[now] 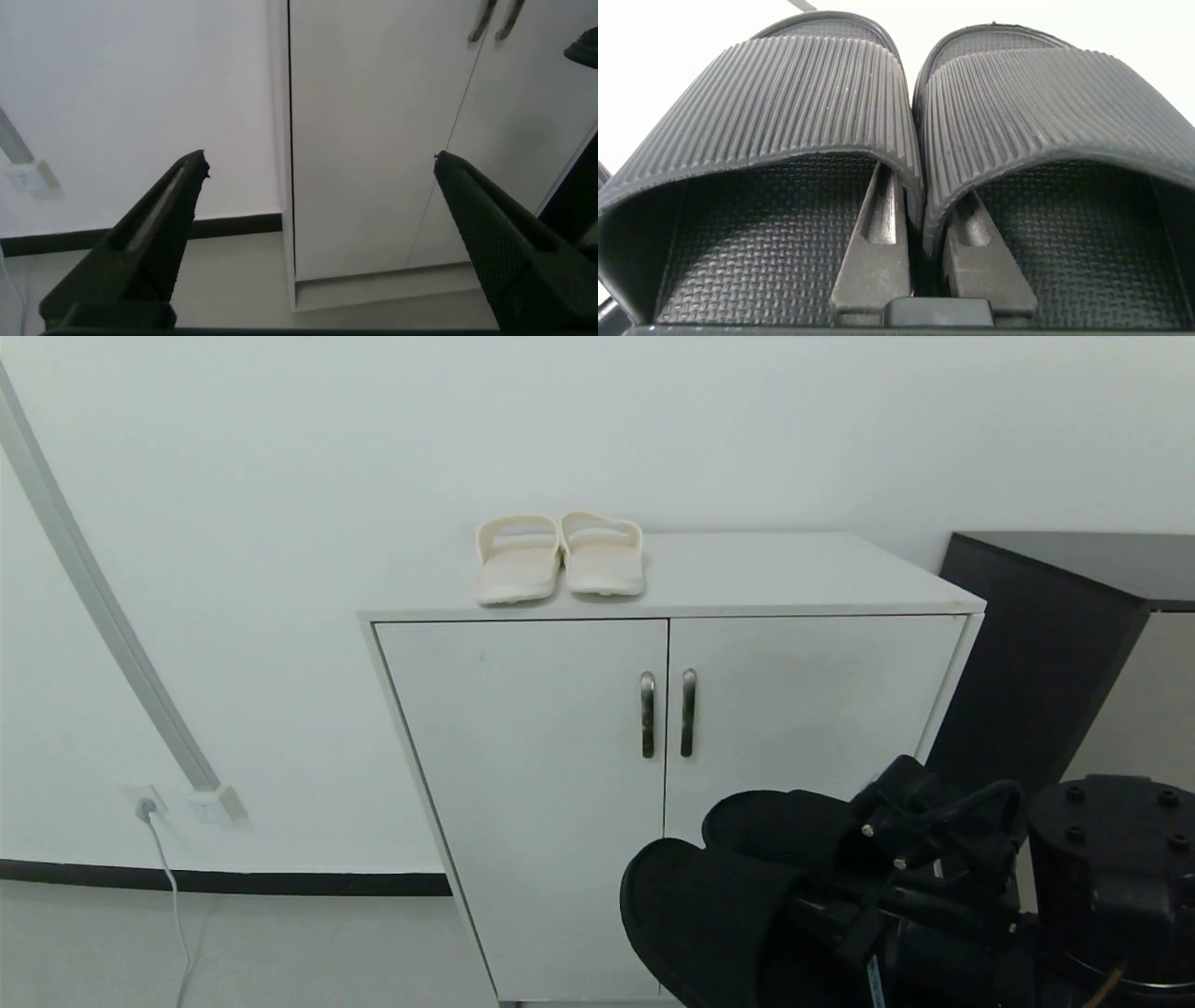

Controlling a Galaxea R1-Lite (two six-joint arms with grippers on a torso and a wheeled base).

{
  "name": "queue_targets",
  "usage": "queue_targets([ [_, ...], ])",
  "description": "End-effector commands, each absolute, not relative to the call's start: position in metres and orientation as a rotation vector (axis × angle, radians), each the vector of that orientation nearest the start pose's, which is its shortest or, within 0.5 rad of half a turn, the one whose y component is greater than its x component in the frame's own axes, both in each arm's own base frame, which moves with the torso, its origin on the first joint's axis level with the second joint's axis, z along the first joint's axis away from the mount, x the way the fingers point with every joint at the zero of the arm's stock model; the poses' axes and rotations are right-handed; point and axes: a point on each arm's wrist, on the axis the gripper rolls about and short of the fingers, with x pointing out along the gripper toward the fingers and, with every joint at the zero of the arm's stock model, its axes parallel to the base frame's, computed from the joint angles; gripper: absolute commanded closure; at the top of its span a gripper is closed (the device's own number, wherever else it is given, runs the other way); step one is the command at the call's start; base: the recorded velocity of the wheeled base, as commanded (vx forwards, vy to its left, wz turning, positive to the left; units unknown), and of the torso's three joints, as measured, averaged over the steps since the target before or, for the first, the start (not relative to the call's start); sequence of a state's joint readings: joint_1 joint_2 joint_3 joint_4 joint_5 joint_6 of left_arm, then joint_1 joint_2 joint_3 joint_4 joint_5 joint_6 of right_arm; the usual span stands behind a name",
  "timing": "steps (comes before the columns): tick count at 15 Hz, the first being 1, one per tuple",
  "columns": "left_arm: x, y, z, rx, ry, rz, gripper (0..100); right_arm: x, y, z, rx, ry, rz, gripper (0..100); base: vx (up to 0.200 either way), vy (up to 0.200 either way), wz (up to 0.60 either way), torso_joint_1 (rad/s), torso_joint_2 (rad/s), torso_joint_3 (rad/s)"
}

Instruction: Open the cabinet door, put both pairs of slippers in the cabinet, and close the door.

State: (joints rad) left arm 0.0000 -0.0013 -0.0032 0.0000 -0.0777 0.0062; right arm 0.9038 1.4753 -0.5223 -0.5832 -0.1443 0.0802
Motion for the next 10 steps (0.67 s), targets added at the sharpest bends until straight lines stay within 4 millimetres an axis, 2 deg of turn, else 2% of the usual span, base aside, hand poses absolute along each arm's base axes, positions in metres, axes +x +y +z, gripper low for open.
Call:
queue_targets([
  [1, -0.0231, -0.0018, 0.0763, 0.006, -0.003, -0.078, 0, 0.1445, 0.1787, 0.161, -0.118, 0.364, 0.737, 100, 0.0, 0.0, 0.0, -0.105, 0.47, 0.354],
  [7, -0.0231, -0.0018, 0.0763, 0.009, -0.003, -0.078, 0, 0.1443, 0.1786, 0.1606, -0.119, 0.365, 0.737, 100, 0.0, 0.0, 0.0, -0.058, 0.42, 0.352],
  [10, -0.0231, -0.0018, 0.0763, 0.009, -0.003, -0.08, 0, 0.1442, 0.1784, 0.1609, -0.118, 0.364, 0.737, 100, 0.0, 0.0, 0.0, -0.001, 0.03, 0.011],
])
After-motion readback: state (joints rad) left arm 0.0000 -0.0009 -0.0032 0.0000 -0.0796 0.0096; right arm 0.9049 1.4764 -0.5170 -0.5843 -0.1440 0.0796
